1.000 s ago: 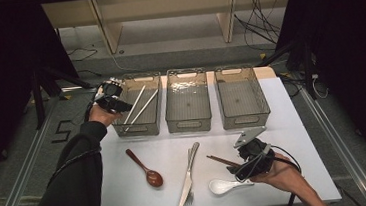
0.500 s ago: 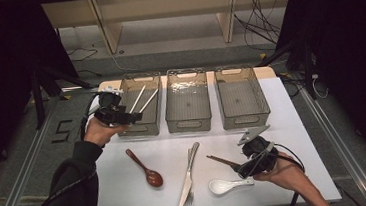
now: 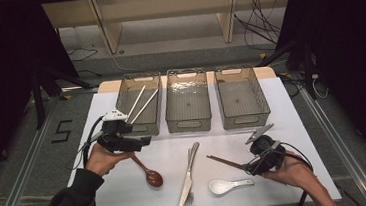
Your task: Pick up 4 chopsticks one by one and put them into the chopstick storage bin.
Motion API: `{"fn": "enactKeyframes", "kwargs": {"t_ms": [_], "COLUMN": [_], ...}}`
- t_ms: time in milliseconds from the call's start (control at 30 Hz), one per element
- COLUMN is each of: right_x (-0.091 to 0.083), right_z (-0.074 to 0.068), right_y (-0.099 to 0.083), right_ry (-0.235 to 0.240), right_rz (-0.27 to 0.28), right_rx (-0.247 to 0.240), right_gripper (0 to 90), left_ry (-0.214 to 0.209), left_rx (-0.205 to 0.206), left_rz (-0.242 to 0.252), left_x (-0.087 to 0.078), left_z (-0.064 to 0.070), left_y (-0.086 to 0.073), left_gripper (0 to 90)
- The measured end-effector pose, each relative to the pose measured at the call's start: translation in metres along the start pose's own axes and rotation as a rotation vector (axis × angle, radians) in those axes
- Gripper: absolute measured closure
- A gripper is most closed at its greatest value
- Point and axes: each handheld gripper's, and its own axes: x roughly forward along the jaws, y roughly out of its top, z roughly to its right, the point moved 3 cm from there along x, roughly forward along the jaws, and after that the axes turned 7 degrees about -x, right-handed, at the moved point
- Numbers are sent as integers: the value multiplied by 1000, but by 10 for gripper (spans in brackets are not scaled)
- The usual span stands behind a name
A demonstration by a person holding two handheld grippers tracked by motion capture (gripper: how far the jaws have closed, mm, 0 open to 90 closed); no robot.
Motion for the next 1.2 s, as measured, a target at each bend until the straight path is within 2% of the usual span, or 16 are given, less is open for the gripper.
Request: {"fn": "enactKeyframes", "kwargs": {"t_ms": [267, 400, 533, 700, 867, 1200], "right_x": [1, 3, 4, 4, 6, 14], "right_z": [3, 4, 5, 8, 9, 14], "right_y": [-4, -6, -7, -9, -11, -16], "right_ry": [1, 4, 0, -4, -4, 38], "right_rz": [-11, -26, -39, -53, -80, -130], "right_rx": [2, -8, -18, -25, -42, -69], "right_gripper": [310, 330, 354, 408, 464, 573], "left_ry": [-12, 0, 1, -7, -4, -7], "left_rx": [4, 32, 39, 41, 61, 61], "left_rz": [34, 17, 18, 35, 32, 44], "left_x": [-2, -2, -4, -8, -9, -11], "left_z": [10, 16, 22, 26, 30, 31], "left_y": [-18, -26, -32, -38, -42, -46], "left_gripper": [140, 140, 140, 140, 138, 132]}}
